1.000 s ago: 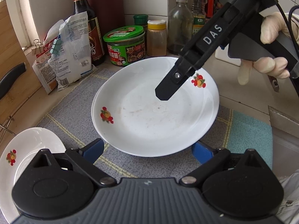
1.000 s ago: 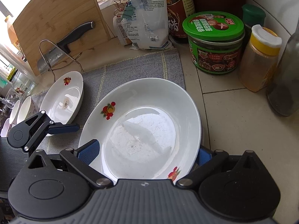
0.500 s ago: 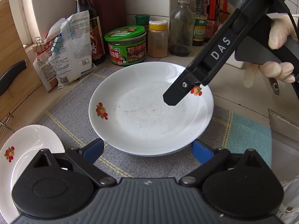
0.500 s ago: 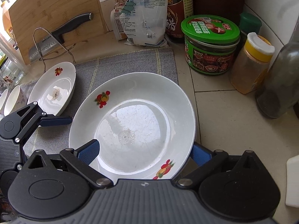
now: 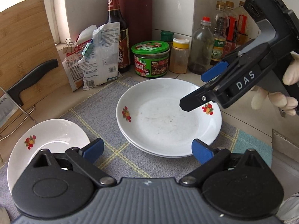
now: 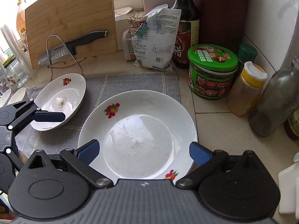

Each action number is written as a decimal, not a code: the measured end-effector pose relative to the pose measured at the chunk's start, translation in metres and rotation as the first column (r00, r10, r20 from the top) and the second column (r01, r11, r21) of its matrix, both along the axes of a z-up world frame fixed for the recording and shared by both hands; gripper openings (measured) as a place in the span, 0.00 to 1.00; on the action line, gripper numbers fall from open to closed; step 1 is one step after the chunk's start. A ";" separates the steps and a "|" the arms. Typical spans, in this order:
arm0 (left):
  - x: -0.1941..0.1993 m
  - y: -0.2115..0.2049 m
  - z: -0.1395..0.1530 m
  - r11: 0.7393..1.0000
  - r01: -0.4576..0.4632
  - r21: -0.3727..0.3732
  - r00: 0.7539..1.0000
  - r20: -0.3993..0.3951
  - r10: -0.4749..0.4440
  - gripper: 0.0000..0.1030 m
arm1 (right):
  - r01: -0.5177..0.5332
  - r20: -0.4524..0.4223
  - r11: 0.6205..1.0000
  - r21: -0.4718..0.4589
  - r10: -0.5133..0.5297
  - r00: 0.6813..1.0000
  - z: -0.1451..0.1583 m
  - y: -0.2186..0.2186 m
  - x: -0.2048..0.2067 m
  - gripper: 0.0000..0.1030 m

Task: Organize plates and bowls
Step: 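Lower the held plate onto the flowered plate with the right tool, then open the right tool and pull it back from the stacked plates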

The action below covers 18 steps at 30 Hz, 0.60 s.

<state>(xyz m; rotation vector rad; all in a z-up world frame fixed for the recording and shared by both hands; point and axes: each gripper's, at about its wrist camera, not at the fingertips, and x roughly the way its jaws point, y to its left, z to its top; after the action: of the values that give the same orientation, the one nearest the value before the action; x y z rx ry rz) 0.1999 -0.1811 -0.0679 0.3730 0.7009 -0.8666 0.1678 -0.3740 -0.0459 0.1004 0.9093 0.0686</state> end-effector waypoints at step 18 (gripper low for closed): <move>0.003 0.118 -0.010 0.937 -0.350 0.012 0.937 -0.021 0.350 0.97 | -0.083 0.093 0.989 -0.119 0.095 0.991 0.005 0.091 -0.008 1.00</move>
<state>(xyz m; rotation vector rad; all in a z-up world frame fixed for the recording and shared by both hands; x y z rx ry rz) 0.2033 -0.0627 -0.0782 0.2350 0.7643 -0.5302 0.1594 -0.2833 -0.0411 -0.0508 0.8176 0.1033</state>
